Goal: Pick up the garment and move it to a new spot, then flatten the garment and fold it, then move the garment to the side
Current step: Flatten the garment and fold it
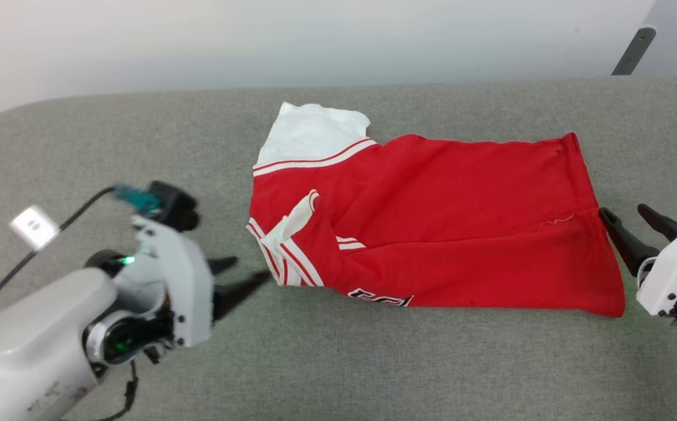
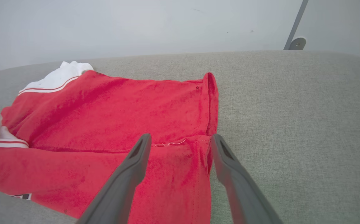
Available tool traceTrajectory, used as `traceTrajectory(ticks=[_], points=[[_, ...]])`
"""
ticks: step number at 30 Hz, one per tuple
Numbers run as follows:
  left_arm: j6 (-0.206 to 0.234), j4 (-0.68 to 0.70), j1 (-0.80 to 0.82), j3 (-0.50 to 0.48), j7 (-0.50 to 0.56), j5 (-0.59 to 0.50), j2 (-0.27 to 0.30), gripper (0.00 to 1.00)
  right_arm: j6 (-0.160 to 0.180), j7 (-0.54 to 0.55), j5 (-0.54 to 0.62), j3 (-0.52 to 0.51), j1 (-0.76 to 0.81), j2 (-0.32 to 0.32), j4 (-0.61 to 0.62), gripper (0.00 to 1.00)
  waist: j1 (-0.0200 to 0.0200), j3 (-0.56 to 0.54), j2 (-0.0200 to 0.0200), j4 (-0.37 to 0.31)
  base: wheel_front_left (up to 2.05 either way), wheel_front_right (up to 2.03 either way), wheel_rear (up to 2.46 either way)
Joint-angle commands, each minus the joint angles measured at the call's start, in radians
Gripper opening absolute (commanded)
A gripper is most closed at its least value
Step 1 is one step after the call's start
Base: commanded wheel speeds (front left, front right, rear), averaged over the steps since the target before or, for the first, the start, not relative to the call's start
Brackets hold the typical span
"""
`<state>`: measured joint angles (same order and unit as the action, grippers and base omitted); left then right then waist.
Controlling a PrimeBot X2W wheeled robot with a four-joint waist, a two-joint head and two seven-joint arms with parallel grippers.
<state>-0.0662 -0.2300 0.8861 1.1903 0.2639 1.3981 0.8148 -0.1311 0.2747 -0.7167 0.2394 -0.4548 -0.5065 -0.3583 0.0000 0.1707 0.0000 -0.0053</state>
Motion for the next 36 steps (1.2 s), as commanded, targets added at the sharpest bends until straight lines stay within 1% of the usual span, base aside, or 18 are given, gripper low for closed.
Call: traceTrajectory(ticks=[1,3,6,7,9,12,15,18,25,26,28,29,32,36], points=[[0.022,0.041,0.027,0.003,0.051,0.020,0.000,1.00,0.001,0.003,0.003,-0.003,0.012,0.006,0.007,1.00,0.0000,0.005,0.0000,-0.002,0.00,0.00,0.00],[0.058,0.101,0.047,0.009,0.123,0.049,0.003,1.00,0.001,0.006,0.005,-0.007,0.013,0.015,0.015,1.00,0.0000,0.017,0.0000,-0.009,0.00,0.00,0.00],[0.107,0.130,0.076,0.003,0.166,0.061,-0.004,1.00,0.001,0.012,0.010,0.000,0.003,0.029,0.029,1.00,0.0000,0.042,0.0000,-0.029,0.00,0.00,0.00],[0.116,0.127,0.081,0.005,0.173,0.060,-0.013,1.00,0.001,0.013,0.012,0.002,-0.001,0.032,0.032,1.00,0.0000,0.049,0.0000,-0.036,0.00,0.00,0.00],[0.127,0.108,0.079,-0.004,0.184,0.092,-0.038,1.00,0.001,0.014,0.014,0.005,-0.008,0.035,0.038,1.00,0.0000,0.061,0.0000,-0.050,0.00,0.00,0.00],[0.129,0.046,0.072,-0.001,0.199,0.109,-0.050,1.00,0.001,0.017,0.013,0.007,-0.019,0.039,0.045,1.00,0.0000,0.076,0.0000,-0.071,0.00,0.00,0.00],[0.119,-0.020,0.053,0.004,0.210,0.129,-0.076,1.00,0.001,0.017,0.013,0.004,-0.022,0.039,0.050,1.00,0.0000,0.086,0.0000,-0.088,0.00,0.00,0.00],[0.108,-0.092,0.036,0.017,0.228,0.132,-0.085,1.00,0.001,0.016,0.013,0.001,-0.022,0.038,0.054,1.00,0.0000,0.093,0.0000,-0.098,0.00,0.00,0.00],[0.062,-0.201,0.000,0.040,0.262,0.149,-0.134,1.00,0.001,0.025,0.015,-0.002,-0.022,0.037,0.065,1.00,0.0000,0.106,0.0000,-0.104,0.00,0.00,0.00],[0.053,-0.211,0.000,0.040,0.262,0.151,-0.142,0.70,0.001,0.029,0.015,0.000,-0.023,0.035,0.068,1.00,0.0000,0.108,0.0000,-0.103,0.00,0.00,0.00],[0.034,-0.228,0.001,0.039,0.270,0.159,-0.155,0.05,0.001,0.038,0.018,0.006,-0.026,0.030,0.075,1.00,0.0000,0.111,0.0000,-0.101,0.00,0.00,0.00],[0.023,-0.233,0.001,0.039,0.274,0.164,-0.163,0.00,0.001,0.046,0.019,0.011,-0.027,0.027,0.079,1.00,0.0000,0.112,0.0000,-0.100,0.00,0.00,0.00],[0.005,-0.244,0.008,0.037,0.279,0.166,-0.175,0.00,0.001,0.097,0.025,0.036,-0.026,0.003,0.091,1.00,0.0000,0.117,0.0000,-0.096,0.00,0.00,0.00],[-0.011,-0.250,0.013,0.035,0.263,0.155,-0.187,0.00,0.001,0.232,0.002,0.101,-0.011,-0.048,0.119,1.00,0.0000,0.122,0.0000,-0.088,0.00,0.00,0.00]])
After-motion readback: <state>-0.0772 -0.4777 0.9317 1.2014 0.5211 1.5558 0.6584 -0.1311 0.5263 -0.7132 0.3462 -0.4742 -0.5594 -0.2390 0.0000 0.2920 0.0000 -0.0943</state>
